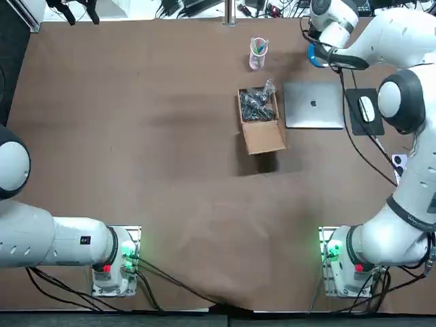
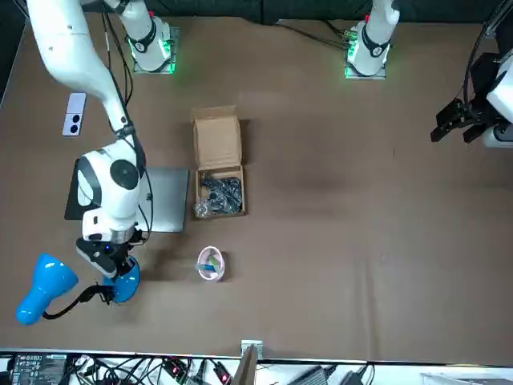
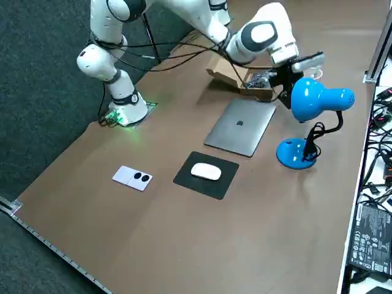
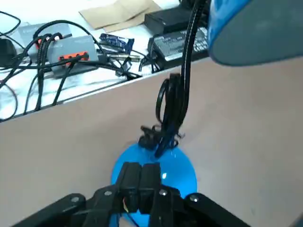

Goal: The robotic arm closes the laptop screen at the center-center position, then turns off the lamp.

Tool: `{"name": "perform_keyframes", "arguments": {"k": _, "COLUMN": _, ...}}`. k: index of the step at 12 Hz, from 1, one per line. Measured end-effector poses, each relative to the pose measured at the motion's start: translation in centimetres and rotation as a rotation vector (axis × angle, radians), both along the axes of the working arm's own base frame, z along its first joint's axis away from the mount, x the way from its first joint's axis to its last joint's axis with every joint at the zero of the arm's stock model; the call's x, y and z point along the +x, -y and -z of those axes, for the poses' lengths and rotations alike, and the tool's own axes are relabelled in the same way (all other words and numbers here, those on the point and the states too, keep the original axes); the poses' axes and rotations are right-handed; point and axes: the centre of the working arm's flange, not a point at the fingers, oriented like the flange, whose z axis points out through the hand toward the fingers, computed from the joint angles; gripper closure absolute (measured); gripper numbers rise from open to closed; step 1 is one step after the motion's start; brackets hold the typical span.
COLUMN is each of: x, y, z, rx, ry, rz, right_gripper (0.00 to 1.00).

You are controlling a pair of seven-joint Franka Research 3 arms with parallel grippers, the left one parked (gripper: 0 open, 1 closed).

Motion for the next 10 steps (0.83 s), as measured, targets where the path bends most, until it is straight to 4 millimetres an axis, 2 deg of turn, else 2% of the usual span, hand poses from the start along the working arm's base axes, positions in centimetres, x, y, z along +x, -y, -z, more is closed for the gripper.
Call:
{"name": "perform_keyframes", "arguments": {"k": 6, "x": -3.7, "y": -5.8, "z": -3.5, "rx": 0.053, "ry": -0.125, "rz": 0.093, "right_gripper": 0.98}}
{"name": "perform_keyframes", "arguments": {"k": 7, "x": -5.0, "y": -7.3, "z": -5.0, "rx": 0.091, "ry": -0.191, "rz": 0.112, "right_gripper": 0.98}}
{"name": "perform_keyframes", "arguments": {"k": 10, "x": -6.7, "y": -8.8, "z": -8.3, "rx": 0.151, "ry": -0.279, "rz": 0.106, "right_gripper": 0.98}}
